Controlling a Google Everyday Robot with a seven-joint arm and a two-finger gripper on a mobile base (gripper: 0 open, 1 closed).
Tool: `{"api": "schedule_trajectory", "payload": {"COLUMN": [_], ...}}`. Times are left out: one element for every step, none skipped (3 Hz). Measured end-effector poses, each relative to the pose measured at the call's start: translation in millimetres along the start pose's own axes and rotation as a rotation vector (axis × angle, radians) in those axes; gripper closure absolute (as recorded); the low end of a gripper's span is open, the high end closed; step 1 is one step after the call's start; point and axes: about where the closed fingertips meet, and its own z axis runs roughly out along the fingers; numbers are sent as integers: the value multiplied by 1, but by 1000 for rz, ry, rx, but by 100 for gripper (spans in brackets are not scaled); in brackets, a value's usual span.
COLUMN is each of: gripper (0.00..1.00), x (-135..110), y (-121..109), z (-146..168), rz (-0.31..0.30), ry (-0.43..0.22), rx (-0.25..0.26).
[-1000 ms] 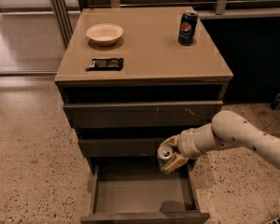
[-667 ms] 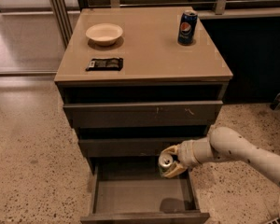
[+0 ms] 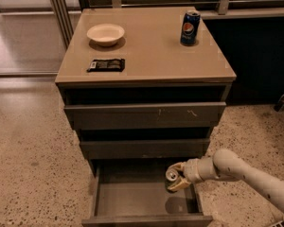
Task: Place green can into bottom drawer
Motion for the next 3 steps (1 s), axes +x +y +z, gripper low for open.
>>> {"api": "schedule_trajectory", "payload": {"gripper": [100, 100, 100], "x": [3, 12, 47], "y": [3, 5, 6], "z": [6, 10, 31], "rz": [8, -7, -28], "ry": [-6, -16, -44], "rx": [-4, -7, 20]}}
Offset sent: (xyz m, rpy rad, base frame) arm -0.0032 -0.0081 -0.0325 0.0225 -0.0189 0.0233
